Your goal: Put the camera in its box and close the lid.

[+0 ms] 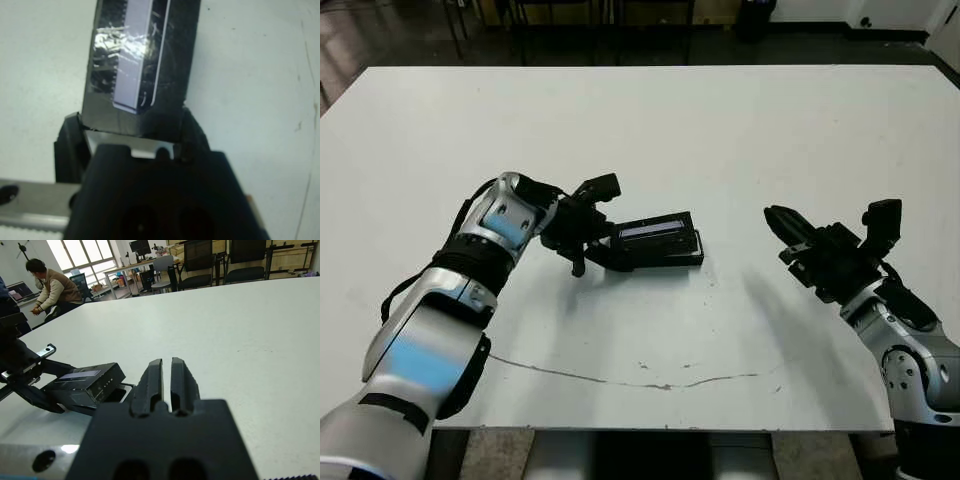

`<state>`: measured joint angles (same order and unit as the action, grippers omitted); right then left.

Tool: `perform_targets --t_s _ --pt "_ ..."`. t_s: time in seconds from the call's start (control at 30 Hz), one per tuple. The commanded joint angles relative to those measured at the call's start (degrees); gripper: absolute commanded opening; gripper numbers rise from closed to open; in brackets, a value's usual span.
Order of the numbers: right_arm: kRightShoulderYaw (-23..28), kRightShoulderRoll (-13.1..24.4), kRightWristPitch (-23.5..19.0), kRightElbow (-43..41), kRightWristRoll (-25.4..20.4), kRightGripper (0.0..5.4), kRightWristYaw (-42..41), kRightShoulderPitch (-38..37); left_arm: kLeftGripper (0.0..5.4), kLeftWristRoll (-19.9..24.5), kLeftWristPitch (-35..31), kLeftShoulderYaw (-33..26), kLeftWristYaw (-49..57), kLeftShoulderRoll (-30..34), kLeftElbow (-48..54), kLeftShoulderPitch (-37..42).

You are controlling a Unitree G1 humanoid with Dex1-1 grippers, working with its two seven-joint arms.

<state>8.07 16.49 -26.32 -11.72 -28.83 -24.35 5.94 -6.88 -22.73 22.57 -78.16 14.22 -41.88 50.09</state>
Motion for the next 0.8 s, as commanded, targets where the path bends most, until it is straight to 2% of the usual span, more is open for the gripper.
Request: perform_targets --t_s 0.03,0.23,0.37,0.57,0.8 --pt "-0.1 0.0 0.0 0.6 0.4 0.0 0.0 -0.3 1.24 -1.0 -3.8 4.7 -1.8 -1.0 0.4 -6.1" --pt "-0.1 0.0 -0.3 -0.1 0.6 0.0 0.5 -0.7 1.24 -0.8 -5.5 7.1 -1.6 -2.2 2.0 -5.8" --pt "0.2 -0.2 -0.3 -0.6 0.3 0.0 0.7 -1.0 1.24 -0.8 -3.2 8.3 -1.7 -3.8 0.9 -5.2" --pt "0.6 -0.5 -1.2 -2.0 -0.4 0.0 1.3 -1.6 1.24 -1.8 -3.1 9.0 0.3 -7.2 -4.2 -2.9" --pt "1.0 -0.1 -1.5 -3.5 -0.7 0.0 1.5 -2.4 1.24 -3.4 0.0 8.6 3.2 -10.0 -10.8 -1.6"
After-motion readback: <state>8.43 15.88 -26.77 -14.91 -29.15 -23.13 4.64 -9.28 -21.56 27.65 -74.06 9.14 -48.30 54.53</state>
